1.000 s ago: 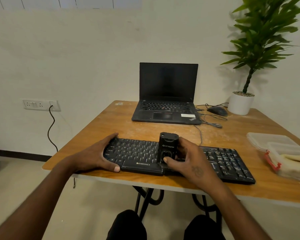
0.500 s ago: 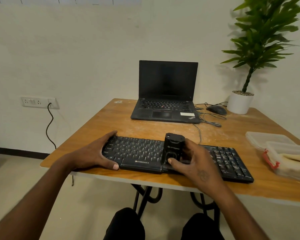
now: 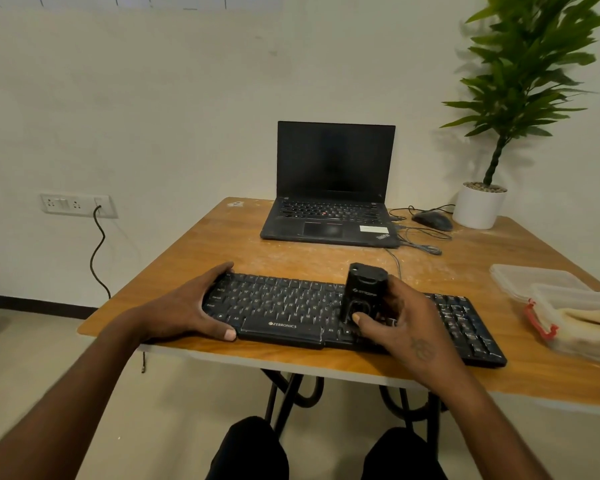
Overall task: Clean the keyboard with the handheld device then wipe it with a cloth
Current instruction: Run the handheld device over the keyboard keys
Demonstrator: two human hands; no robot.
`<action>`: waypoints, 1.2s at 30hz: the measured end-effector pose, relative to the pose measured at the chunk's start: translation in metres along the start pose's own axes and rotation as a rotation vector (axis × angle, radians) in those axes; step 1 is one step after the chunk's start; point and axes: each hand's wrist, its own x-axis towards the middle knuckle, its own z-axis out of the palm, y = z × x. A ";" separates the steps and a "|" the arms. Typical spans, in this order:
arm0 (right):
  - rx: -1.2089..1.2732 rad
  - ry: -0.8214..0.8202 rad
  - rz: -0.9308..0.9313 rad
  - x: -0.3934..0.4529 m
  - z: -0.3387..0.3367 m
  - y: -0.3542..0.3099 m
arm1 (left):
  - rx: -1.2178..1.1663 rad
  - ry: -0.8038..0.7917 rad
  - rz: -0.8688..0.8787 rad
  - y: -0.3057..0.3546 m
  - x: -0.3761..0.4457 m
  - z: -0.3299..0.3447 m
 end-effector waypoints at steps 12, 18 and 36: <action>-0.033 -0.051 0.091 0.022 0.029 -0.005 | 0.002 0.005 -0.001 0.000 0.000 0.000; -0.150 -0.019 0.091 0.024 0.041 -0.011 | -0.001 0.006 0.003 -0.002 0.001 0.000; -0.174 -0.007 0.119 0.045 0.064 -0.018 | 0.000 0.015 0.015 -0.001 0.001 0.000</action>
